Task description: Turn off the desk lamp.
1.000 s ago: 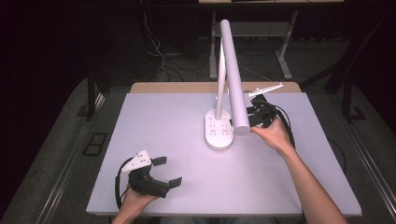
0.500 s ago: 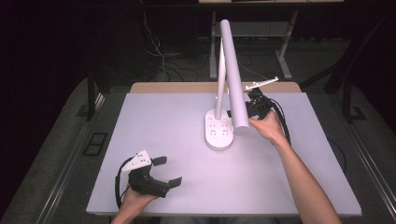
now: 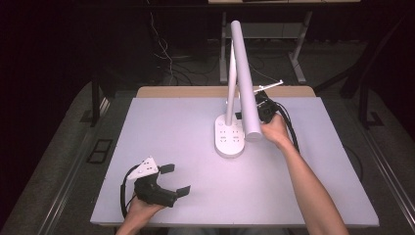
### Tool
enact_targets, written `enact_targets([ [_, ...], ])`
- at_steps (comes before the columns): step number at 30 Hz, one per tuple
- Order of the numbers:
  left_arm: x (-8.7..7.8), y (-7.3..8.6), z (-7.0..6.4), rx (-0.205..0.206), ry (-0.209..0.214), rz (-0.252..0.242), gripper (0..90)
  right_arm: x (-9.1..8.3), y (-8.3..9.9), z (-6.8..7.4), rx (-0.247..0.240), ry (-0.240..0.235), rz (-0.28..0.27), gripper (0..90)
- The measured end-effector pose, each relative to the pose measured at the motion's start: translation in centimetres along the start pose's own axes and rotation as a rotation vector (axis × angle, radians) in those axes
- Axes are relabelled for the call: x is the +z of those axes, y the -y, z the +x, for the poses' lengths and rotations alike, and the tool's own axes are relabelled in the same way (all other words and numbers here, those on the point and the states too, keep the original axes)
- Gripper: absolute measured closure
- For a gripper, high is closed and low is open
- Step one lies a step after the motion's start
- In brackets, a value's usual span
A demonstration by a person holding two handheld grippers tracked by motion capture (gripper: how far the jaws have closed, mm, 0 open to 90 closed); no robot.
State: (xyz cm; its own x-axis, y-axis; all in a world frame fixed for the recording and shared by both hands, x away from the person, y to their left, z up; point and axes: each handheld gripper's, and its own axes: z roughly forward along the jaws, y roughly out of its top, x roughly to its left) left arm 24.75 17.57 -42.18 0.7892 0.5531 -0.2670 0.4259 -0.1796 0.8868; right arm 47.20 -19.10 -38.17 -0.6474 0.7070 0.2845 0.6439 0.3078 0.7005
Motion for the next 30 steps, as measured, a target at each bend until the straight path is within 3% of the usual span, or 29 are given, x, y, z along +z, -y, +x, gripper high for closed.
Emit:
enact_targets([
  [11,0.0,0.0,0.0,0.005,0.002,0.002,0.0,2.3,0.5,-0.4,0.004,0.013,0.016,89.3],
  [21,0.0,0.0,0.0,0.007,0.004,0.004,0.0,3.7,1.0,-0.8,0.003,0.025,0.05,90.0],
  [30,0.1,0.0,-0.2,0.008,0.007,0.002,0.0,4.3,1.3,-1.1,0.049,0.019,0.055,90.0],
])
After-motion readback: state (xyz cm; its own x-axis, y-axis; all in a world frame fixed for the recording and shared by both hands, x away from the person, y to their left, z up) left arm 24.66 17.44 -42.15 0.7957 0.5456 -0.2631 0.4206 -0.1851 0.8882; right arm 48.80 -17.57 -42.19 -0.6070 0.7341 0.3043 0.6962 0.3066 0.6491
